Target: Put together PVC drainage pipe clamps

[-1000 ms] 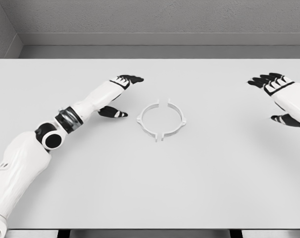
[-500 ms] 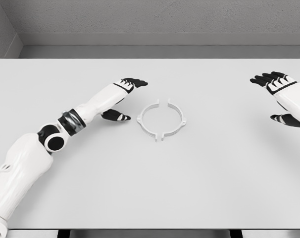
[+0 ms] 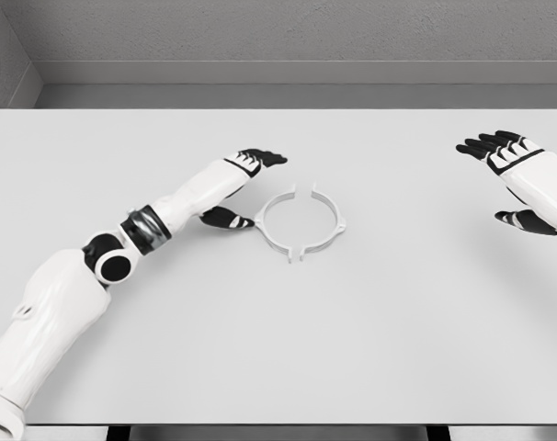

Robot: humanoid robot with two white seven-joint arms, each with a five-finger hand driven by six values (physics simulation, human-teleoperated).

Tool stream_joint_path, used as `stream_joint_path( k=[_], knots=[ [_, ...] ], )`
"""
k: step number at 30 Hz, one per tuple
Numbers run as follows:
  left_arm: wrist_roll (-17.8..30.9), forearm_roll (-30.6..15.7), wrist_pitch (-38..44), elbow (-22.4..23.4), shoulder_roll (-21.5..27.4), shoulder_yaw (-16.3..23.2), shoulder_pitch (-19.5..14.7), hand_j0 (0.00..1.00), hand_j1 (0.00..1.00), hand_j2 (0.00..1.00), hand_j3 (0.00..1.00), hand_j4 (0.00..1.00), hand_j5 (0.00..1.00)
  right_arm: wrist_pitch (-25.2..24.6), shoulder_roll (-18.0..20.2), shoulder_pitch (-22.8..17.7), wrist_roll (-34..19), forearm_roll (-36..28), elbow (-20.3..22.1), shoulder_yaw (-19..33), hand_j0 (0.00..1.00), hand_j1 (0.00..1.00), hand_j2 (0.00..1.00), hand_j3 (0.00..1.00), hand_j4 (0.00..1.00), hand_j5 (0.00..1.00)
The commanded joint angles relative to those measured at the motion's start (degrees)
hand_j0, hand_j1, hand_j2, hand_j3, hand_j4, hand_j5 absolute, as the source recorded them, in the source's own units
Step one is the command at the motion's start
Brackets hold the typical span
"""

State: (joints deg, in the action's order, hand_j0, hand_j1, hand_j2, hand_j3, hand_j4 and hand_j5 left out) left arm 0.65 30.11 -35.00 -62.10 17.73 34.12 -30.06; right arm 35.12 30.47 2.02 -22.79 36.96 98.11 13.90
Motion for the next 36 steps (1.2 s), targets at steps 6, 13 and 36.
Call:
stream_joint_path(
  k=[6,13,36],
  knots=[
    [-0.03,-0.23,0.00,-0.04,-1.04,-0.02,0.09,1.00,1.00,1.00,1.00,1.00,1.00,-0.12,0.03,-0.09,0.03,-0.40,0.15,0.08,1.00,1.00,1.00,1.00,1.00,1.00],
    [-0.03,0.21,0.00,-0.21,-1.74,-0.10,0.26,1.00,1.00,1.00,1.00,1.00,1.00,-0.12,0.03,-0.09,0.03,-0.40,0.15,0.08,1.00,1.00,1.00,1.00,1.00,1.00],
    [-0.03,1.44,0.00,0.14,-2.62,-0.10,0.09,1.00,1.00,1.00,1.00,1.00,1.00,-0.12,0.03,-0.18,0.03,-0.40,0.24,0.08,1.00,1.00,1.00,1.00,1.00,1.00]
  ],
)
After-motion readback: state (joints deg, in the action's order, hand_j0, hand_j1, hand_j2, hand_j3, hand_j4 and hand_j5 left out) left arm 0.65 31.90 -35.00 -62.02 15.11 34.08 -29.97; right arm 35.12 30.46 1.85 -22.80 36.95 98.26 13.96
